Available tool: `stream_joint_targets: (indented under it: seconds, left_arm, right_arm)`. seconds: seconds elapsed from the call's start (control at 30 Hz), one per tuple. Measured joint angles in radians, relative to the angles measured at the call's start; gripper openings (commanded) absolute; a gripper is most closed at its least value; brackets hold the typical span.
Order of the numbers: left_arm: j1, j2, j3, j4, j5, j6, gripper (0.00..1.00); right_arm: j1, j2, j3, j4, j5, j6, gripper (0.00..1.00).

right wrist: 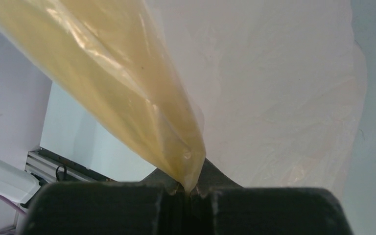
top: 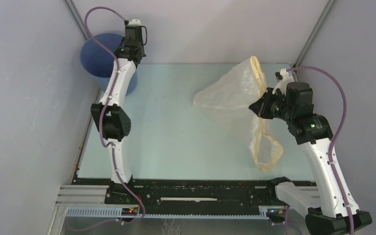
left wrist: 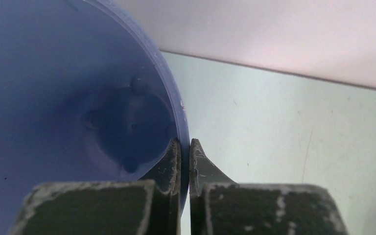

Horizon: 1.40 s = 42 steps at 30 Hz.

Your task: Put the trash bags into the trash bin

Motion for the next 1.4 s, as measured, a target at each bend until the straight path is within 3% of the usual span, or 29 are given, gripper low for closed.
stream_joint_targets:
  seconds: [0.23,0.47,0.67,1.0,1.33,1.4]
  left_arm:
    - [-0.106,-0.183,-0.227,-0.029,-0.003,-0.005,0.00]
    - [-0.351,-0.304,-0.320,-0.156,-0.002,-0.106,0.00]
    - [-0.535,-0.368,-0.401,-0.196,0.021,-0.194,0.00]
    - [-0.644,-0.511,-0.561,-0.195,0.069,-0.319,0.00]
    - [-0.729,-0.540,-0.579,-0.189,0.179,-0.354,0.00]
    - [-0.732,-0.540,-0.579,-0.184,0.206,-0.354,0.08]
  right_arm:
    - [0.000,-0.047,0.000,0.000,-0.011,0.003,0.00]
    - [0.000,-0.098,0.016,-0.024,0.023,0.006,0.00]
    - [-0.005,-0.101,0.135,-0.090,0.126,0.007,0.00]
    - [-0.007,-0.143,0.292,-0.136,0.229,0.010,0.00]
    - [-0.011,-0.130,0.449,-0.128,0.215,0.045,0.00]
    - [-0.011,-0.127,0.478,-0.114,0.198,0.063,0.00]
